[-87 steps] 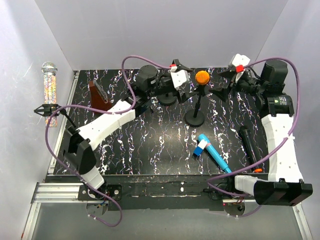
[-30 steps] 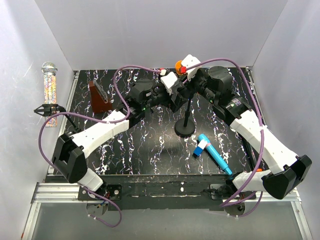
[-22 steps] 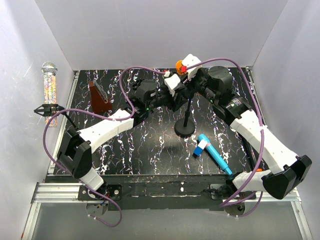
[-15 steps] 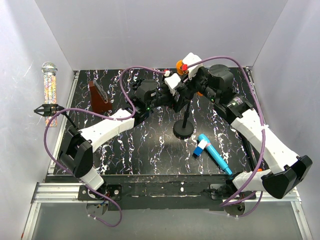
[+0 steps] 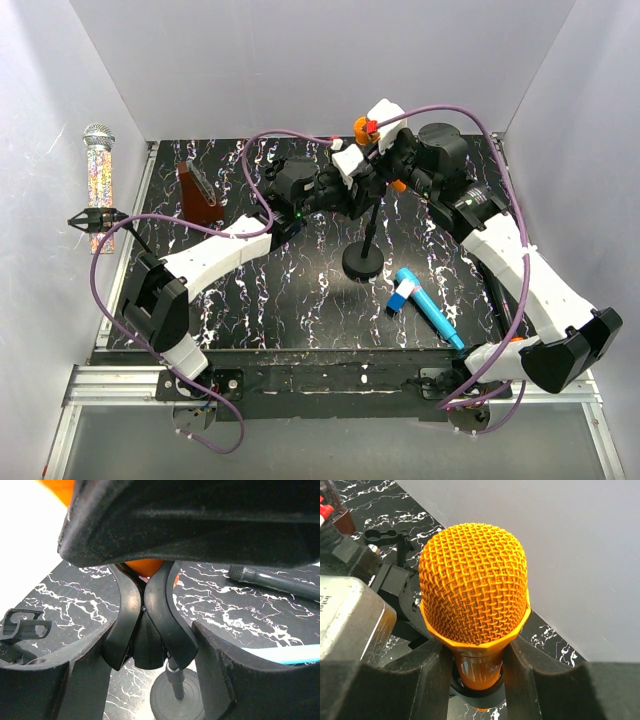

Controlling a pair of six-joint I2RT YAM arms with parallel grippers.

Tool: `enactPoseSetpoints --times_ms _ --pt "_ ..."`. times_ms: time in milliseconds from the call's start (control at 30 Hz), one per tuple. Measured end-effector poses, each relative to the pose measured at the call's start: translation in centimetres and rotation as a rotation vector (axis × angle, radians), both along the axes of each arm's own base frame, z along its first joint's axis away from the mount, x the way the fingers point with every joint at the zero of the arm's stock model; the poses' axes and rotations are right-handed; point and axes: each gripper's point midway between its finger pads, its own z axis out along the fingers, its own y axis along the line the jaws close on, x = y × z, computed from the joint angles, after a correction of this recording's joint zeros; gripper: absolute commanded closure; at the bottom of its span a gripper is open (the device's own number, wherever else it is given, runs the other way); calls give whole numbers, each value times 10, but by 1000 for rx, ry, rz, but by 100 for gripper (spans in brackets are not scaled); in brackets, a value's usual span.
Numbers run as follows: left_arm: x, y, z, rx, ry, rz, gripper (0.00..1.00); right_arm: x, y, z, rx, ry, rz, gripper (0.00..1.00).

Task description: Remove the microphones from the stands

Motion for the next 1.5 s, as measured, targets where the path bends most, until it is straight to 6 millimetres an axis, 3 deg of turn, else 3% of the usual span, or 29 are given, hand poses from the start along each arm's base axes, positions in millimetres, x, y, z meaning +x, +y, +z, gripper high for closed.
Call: enactPoseSetpoints --times_ms 67,100,200,400,600,767,900,1067,1133,1200,1300,1500 --pt "-1 0 -1 2 3 -4 68 -1 1 0 -10 13 16 44" --pt "-1 0 -1 3 5 -7 69 -2 2 -1 -20 23 30 35" --pt "-1 2 -1 7 -4 -36 68 -8 1 3 0 84 75 22" --pt "-1 11 -2 14 2 -90 68 -41 11 1 -2 183 311 18" --pt "-7 16 -3 20 -9 -181 70 -51 9 -1 -38 175 433 19" --pt "-8 21 -4 23 -13 -221 70 -46 17 0 -57 171 480 21" --pt "-10 21 -4 25 -22 -243 69 -41 27 -6 -49 199 515 26" --pt "-13 21 -5 30 -30 -265 65 -32 37 -18 -38 239 542 53" --pt "-13 21 -5 32 -33 -266 41 -26 39 -18 -29 245 538 70" --pt "-12 22 -6 32 -16 -255 22 -22 40 -17 -30 231 539 98" --pt "-4 25 -3 19 9 -181 17 -20 39 -16 -3 247 524 99" --pt "-3 28 2 -18 77 -139 19 -25 34 -15 31 231 519 99"
